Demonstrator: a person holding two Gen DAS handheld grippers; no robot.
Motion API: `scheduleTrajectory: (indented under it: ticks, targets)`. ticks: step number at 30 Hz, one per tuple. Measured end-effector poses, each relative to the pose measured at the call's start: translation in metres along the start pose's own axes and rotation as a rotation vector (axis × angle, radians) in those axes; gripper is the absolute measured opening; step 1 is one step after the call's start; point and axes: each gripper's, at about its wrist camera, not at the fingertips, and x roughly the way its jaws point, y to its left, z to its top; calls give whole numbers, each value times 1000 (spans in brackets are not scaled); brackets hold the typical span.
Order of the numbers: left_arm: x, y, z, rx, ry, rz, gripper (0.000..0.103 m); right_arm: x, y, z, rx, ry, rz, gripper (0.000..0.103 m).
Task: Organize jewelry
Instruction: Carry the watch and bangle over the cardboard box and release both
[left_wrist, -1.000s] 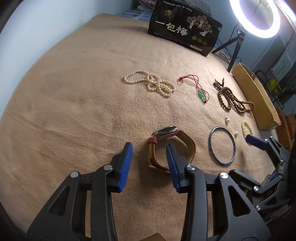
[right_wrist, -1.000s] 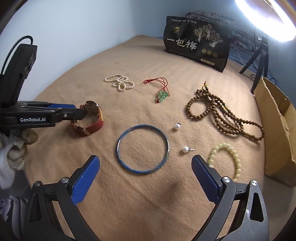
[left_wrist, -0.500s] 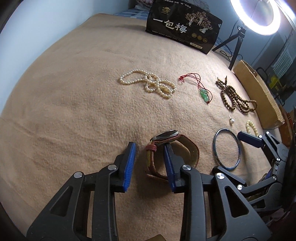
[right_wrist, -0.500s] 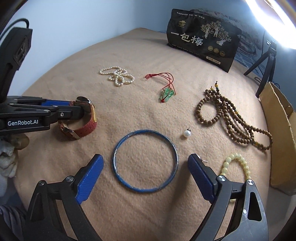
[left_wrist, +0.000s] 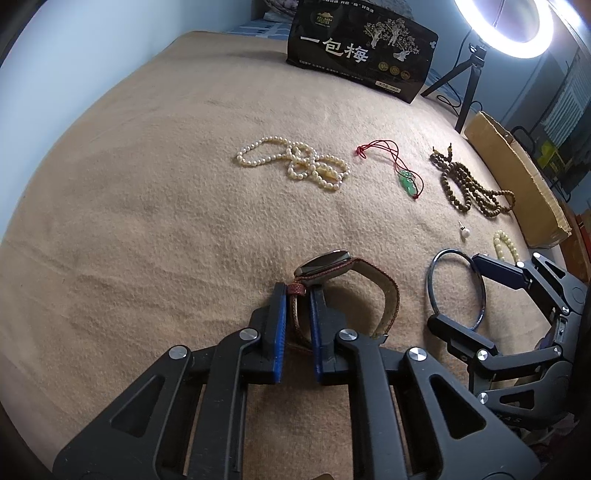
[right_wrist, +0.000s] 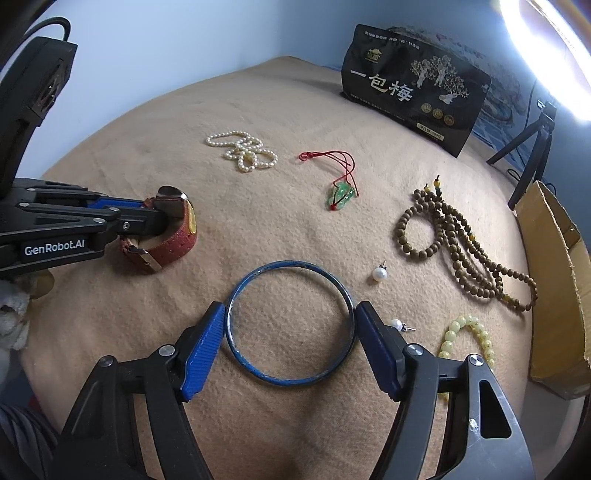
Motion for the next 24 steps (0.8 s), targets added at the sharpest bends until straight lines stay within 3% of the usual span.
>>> scheduleTrajectory:
  ticks: [14, 24]
  targets:
    - [-18, 1, -1, -31, -42, 0, 8, -37, -1, 1, 25, -83, -11, 71]
    - [-50, -26, 19, 12, -118, -39, 8, -86, -34, -2, 87, -172, -66, 71]
